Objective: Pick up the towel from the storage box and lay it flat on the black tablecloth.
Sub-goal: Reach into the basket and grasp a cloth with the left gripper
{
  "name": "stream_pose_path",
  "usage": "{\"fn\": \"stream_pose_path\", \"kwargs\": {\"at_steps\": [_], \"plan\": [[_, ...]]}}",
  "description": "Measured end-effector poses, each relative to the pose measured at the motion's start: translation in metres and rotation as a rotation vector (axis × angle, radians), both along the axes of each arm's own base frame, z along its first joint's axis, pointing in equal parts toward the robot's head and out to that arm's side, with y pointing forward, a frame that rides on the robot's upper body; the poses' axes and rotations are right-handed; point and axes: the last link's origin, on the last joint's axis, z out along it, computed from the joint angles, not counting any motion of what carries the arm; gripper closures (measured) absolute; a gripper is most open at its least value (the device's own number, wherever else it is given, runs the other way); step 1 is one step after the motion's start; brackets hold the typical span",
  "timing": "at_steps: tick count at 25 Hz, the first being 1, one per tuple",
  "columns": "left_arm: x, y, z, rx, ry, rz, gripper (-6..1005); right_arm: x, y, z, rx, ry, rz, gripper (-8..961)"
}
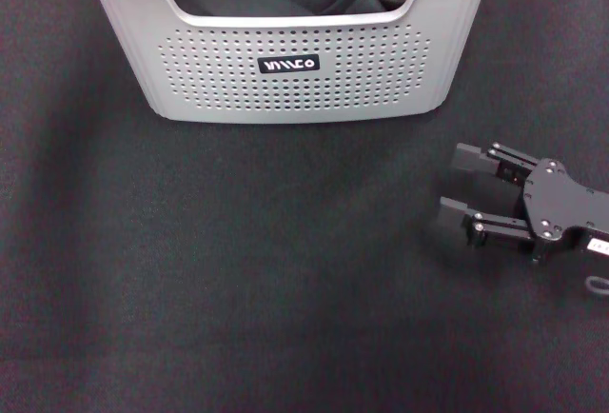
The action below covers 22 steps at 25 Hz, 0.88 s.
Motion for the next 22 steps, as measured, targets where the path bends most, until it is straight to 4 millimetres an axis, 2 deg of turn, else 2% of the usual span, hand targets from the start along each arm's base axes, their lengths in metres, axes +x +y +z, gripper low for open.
{"fn": "stream_pose_path", "kwargs": {"at_steps": [6, 10, 14, 22], "plan": [[0.047, 0.021, -0.037, 0.099, 0.197, 0.019, 255, 0.002, -0.002, -0.003, -0.004, 0.006, -0.015, 101], [0.057, 0.029, -0.050, 0.202, 0.326, 0.068, 261, 0.006, -0.006, -0.005, -0.011, 0.010, -0.036, 102], [0.046, 0.030, -0.045, 0.258, 0.402, 0.114, 267, 0.010, -0.010, -0.007, -0.007, 0.015, -0.049, 102], [0.011, 0.032, -0.023, 0.317, 0.432, 0.209, 279, 0.008, -0.008, -0.008, 0.004, 0.012, -0.038, 103]]}}
